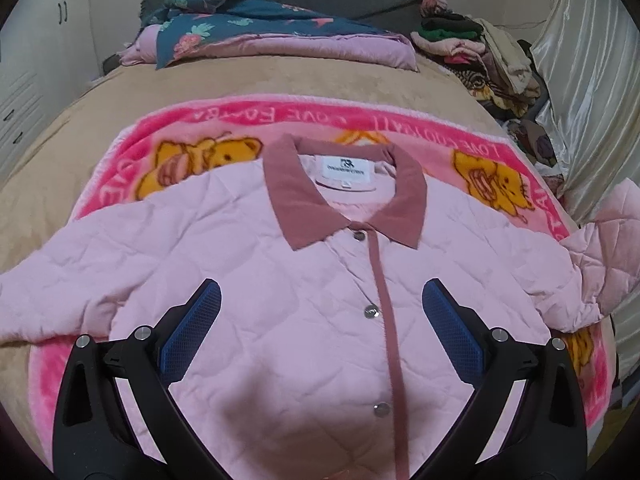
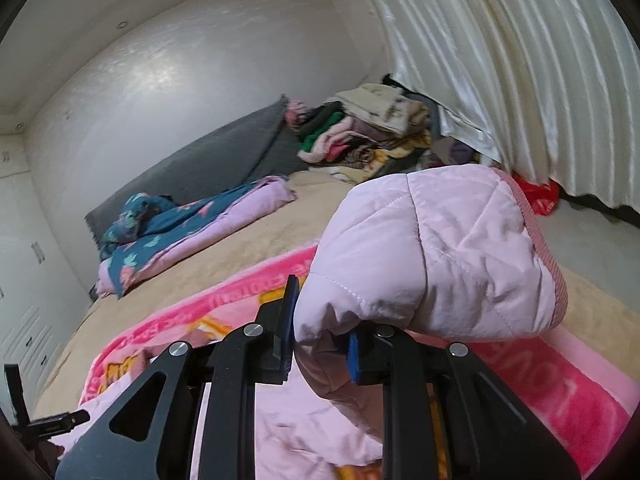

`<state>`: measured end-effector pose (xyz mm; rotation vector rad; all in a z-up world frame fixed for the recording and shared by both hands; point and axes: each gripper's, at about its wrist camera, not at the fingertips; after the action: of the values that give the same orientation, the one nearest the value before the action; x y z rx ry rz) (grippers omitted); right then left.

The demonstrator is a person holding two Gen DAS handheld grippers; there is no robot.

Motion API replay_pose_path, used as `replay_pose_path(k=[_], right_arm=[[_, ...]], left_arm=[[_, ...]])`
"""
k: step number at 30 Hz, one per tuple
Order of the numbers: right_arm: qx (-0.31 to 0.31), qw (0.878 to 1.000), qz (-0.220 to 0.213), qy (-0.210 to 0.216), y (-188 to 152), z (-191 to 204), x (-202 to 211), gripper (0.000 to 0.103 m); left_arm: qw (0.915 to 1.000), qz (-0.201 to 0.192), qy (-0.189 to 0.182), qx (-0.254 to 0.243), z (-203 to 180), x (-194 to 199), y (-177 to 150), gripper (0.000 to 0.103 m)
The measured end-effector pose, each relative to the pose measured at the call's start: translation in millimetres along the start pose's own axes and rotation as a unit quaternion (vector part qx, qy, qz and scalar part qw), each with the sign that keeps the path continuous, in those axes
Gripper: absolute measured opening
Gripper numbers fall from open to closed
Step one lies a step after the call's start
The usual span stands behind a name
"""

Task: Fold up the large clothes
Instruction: 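Lift the sleeve with the right tool and fold it across the jacket front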

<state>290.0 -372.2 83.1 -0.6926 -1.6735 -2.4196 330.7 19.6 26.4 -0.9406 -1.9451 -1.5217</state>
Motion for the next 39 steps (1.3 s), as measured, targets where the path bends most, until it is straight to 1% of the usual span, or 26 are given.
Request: replay_pose_path(k=[2, 6, 9, 13, 15, 17, 23, 26, 31, 35, 39], right_arm=[[0.010, 1.000, -0.003, 0.007, 1, 12, 2, 0.019], [0.029, 0.999, -0.004, 0.023, 1, 39, 4, 0.019], [0.041, 0.999, -0.005, 0.031, -1, 53, 5, 0.019], [0.066, 0.997, -0.010, 0.040, -7, 77, 5, 0.019], [0.077, 0.996, -0.008, 0.041, -12, 87, 4, 0.019], [0.081, 0.996, -0.004, 0.047, -16, 96, 2, 0.019], [0.113, 0.992, 0.000, 0.063, -26, 129, 0, 0.019], [0.128, 0.989, 0.001, 0.068, -32, 145, 0, 0.019], [0.144, 0.986, 0.009, 0.081, -45, 168, -3, 0.019], [0.162, 0.983, 0.015, 0.089, -59, 189, -5, 0.019], [0.182, 0.978, 0.017, 0.101, -72, 212, -8, 0.019]], left_arm=[[1.0000, -0.006, 0.001, 0.000, 4, 4, 2, 0.095], [0.9996, -0.018, 0.020, -0.005, 13, 11, 4, 0.095], [0.9996, -0.022, 0.019, 0.004, 21, 14, 4, 0.095], [0.9995, -0.025, 0.004, 0.016, 29, 15, 2, 0.095], [0.9989, -0.025, -0.022, 0.032, 35, 16, 1, 0.095], [0.9982, -0.029, -0.034, 0.039, 37, 16, 0, 0.095], [0.9975, -0.045, -0.027, 0.046, 48, 18, -6, 0.095], [0.9974, -0.047, -0.023, 0.050, 57, 17, -9, 0.095], [0.9957, -0.045, -0.039, 0.071, 75, 12, -13, 0.095], [0.9953, -0.045, -0.041, 0.075, 84, 11, -14, 0.095], [0.9934, -0.045, -0.051, 0.093, 96, 10, -15, 0.095]])
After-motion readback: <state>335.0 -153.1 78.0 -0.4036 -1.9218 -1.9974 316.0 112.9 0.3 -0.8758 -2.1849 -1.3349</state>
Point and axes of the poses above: each gripper's, at about its wrist camera, not at the fingertips, and x roughly against the way its jaws point, z to its left, y to its top, and after that the axes turned 11 degrees about -y, right-handed
